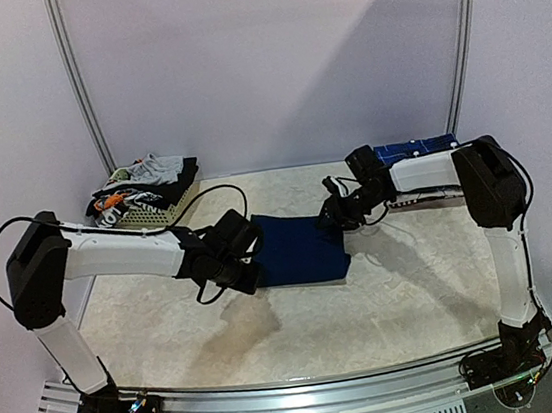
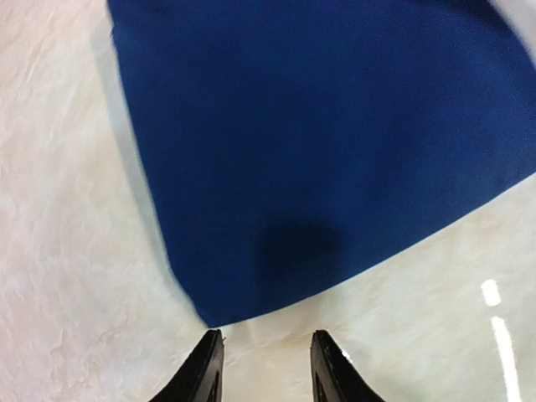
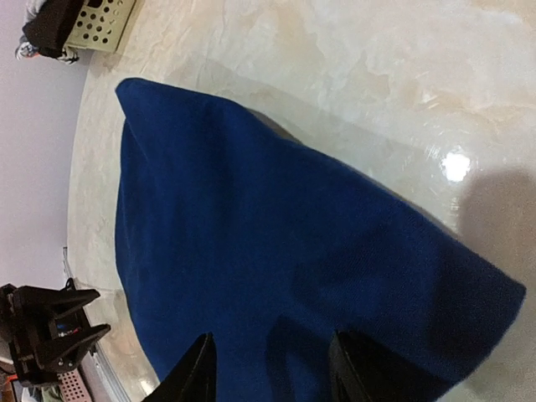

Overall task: Fold and stack the mixed laundry pile
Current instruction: Smooth out the square-folded T-shirt at the center of the board.

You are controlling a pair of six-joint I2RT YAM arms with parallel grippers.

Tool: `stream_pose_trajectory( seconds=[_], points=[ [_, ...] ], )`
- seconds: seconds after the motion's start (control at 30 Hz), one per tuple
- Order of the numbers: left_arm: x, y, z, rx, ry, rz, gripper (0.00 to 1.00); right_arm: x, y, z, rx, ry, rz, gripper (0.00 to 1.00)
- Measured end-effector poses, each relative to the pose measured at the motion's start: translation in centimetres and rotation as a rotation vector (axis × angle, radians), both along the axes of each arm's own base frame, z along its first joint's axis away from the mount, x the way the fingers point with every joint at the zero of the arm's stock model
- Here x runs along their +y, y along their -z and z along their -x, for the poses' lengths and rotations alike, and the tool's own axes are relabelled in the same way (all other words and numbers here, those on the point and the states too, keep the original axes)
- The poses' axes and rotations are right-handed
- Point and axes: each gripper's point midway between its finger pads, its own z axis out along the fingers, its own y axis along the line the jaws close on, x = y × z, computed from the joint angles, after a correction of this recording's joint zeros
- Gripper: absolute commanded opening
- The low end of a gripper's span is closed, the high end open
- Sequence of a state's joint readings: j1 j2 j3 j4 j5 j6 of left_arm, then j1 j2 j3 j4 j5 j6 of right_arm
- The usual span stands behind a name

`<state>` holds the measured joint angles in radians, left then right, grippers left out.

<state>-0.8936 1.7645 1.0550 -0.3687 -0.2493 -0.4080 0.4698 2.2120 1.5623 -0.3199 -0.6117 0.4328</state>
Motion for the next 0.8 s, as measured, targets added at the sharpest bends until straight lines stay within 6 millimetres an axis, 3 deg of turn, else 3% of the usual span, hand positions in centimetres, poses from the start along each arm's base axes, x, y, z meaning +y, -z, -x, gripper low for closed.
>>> stream_pose_trajectory(
  seconds=[0.1,0.2,0.3,0.37,0.43,0.6,0.8],
  points=[
    [-2.1,-2.2,-0.8,-0.018,0.020,0.067,0.35,0.1,-2.5,0.6,-0.042,-0.003,0.001,0.47],
    [-4.4,-4.6,-1.9,-0.043,0.045,0.134,0.34,-0.1,-5.3,2.5,-0.081,-0.011,-0.014,0.43],
    [-6.6,-5.6,-2.9,-0.052,0.072,0.181,0.32,-0.2,-7.2,5.2,-0.103,-0.026,-0.037,0.38],
    [-7.6,-5.3,-3.2,-0.042,0.085,0.192,0.31,0.1,-7.3,7.0,-0.097,-0.045,-0.047,0.35],
    [-8.6,-4.4,-3.4,-0.020,0.102,0.193,0.31,0.6,-6.8,8.5,-0.085,-0.067,-0.053,0.33],
    [-9.9,-1.6,-3.4,0.038,0.134,0.185,0.29,0.7,-3.2,12.1,-0.010,-0.110,-0.038,0.31],
    [-10.3,1.5,-3.0,0.084,0.149,0.166,0.29,-0.2,0.5,12.5,0.035,-0.091,-0.003,0.29]
  ],
)
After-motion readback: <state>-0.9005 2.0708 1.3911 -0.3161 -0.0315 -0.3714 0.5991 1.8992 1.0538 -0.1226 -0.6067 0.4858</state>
